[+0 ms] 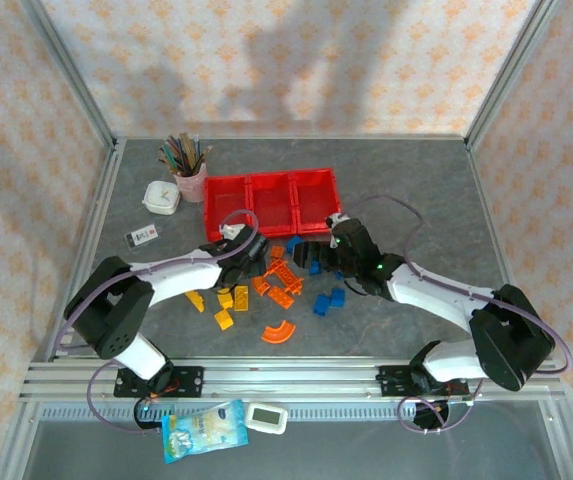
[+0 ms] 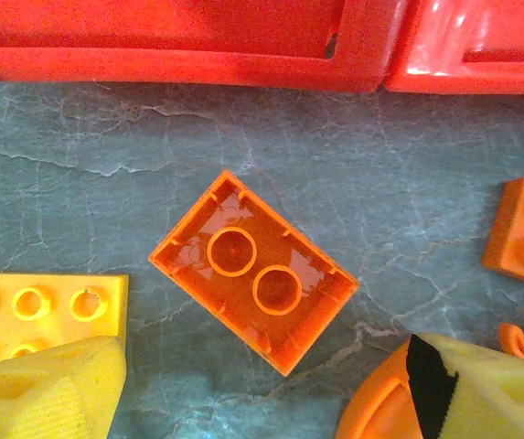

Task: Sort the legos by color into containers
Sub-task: Pick up the lego from the center of the table.

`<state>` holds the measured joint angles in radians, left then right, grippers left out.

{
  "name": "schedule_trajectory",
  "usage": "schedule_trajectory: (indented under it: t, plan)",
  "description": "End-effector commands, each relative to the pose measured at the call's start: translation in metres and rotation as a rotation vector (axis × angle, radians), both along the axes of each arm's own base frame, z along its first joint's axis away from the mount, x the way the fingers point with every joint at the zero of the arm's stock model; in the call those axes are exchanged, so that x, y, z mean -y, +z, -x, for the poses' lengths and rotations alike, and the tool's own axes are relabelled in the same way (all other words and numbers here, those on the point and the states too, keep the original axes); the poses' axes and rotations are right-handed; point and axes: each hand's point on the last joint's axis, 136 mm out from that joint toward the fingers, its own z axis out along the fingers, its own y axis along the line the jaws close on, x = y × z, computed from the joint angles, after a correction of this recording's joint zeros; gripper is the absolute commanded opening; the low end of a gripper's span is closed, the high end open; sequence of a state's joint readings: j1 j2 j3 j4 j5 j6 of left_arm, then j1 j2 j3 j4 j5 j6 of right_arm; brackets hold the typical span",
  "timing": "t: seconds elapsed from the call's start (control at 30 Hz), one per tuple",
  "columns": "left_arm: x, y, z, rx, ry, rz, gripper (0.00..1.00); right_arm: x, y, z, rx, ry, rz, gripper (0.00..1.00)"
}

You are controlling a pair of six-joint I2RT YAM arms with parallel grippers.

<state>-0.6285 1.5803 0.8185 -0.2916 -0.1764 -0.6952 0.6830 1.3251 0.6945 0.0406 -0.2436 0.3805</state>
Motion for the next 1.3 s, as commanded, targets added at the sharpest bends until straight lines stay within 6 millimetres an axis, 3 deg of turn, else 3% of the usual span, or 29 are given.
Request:
schedule_trajectory:
  t: [0.0, 0.47, 0.73, 0.93, 1.27]
  plan:
    - [0.005, 0.009, -0.019, 0.065, 0.04, 0.001, 0.82, -0.004, 0.012, -0.006, 0.034, 0.008, 0.004, 1.0]
    - [0.003, 0.001, -0.052, 0.095, 0.102, -0.04, 0.7, 0.001, 0.009, -0.007, 0.049, 0.004, 0.038, 1.0]
    - [-0.012, -0.011, -0.035, 0.056, 0.119, -0.064, 0.58, -0.002, 0.008, -0.009, 0.044, 0.011, 0.041, 1.0]
    - [-0.012, -0.021, -0.029, 0.028, 0.105, -0.043, 0.48, -0.006, 0.008, -0.012, 0.037, 0.016, 0.042, 1.0]
    - [-0.005, 0.007, -0.028, 0.071, 0.054, 0.004, 0.23, 0.0, 0.023, -0.012, 0.065, 0.012, 0.06, 1.0]
